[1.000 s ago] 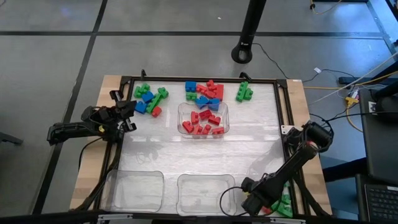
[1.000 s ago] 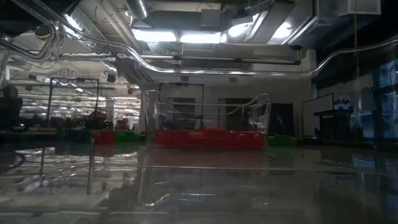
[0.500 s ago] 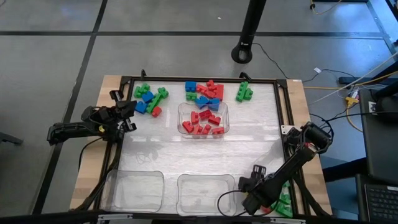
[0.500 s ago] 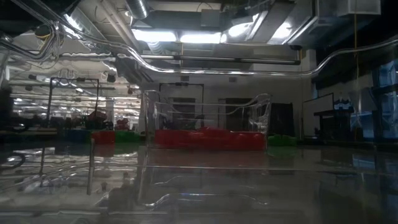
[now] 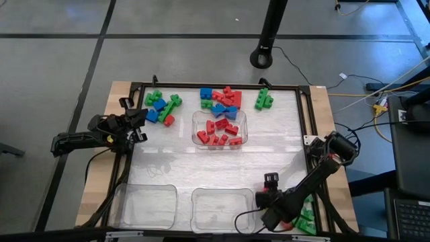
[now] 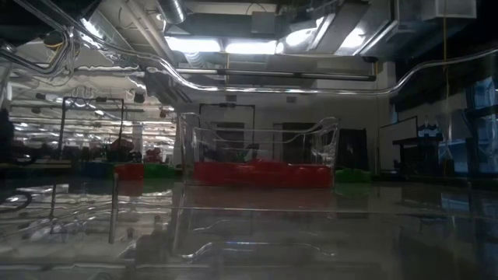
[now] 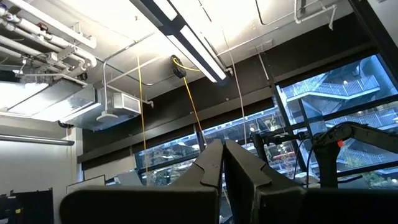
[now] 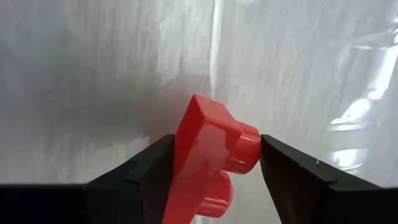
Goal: Sort blocks
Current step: Put the red game piece into the top right transparent bin
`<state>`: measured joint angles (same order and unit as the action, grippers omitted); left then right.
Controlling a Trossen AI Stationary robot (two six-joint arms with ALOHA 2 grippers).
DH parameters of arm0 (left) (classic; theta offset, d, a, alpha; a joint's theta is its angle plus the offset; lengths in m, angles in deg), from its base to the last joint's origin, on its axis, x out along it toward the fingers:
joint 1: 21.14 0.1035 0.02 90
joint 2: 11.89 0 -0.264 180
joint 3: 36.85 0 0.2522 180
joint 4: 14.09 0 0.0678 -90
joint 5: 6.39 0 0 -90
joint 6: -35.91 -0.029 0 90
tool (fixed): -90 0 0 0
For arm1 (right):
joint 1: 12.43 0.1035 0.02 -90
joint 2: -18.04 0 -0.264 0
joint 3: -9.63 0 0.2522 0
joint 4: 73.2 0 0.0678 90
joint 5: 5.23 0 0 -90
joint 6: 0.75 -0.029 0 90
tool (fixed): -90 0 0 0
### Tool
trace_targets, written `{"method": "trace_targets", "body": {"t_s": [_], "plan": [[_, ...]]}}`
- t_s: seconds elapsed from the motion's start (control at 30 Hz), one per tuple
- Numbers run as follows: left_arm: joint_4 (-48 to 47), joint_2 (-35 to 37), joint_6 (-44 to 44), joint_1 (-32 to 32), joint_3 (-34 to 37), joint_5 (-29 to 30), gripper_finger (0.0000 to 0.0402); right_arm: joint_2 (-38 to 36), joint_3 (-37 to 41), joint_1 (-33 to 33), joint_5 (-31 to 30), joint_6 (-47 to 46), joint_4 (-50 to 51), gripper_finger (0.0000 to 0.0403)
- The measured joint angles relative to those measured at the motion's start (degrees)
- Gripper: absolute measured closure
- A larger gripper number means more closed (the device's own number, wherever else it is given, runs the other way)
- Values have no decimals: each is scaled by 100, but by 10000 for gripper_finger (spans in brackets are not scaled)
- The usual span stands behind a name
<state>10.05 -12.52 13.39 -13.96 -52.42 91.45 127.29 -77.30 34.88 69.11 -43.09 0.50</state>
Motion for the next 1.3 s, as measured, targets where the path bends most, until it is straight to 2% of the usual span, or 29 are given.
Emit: {"method": "trace_targets", "body": {"t_s": [0.13,0.37,0.53,0.73,1.03,1.23,1.3], "plan": [[-53,-2,37,0,0,0,396,-4,0,-29,83,-265,-44,165],[-95,-2,41,0,0,0,396,-4,0,-162,198,-478,20,104],[-92,0,4,-2,0,0,396,-160,4,-201,495,-742,54,81],[-95,0,54,0,0,0,396,-421,104,-196,423,-1155,21,85],[-97,0,-10,0,0,0,396,-641,1284,-207,614,-1305,-1559,95],[-98,-1,-9,0,0,0,396,-650,1485,-207,713,-1302,-1805,97],[-95,0,-8,-1,0,0,396,-640,1491,-207,706,-1285,-1799,109]]}}
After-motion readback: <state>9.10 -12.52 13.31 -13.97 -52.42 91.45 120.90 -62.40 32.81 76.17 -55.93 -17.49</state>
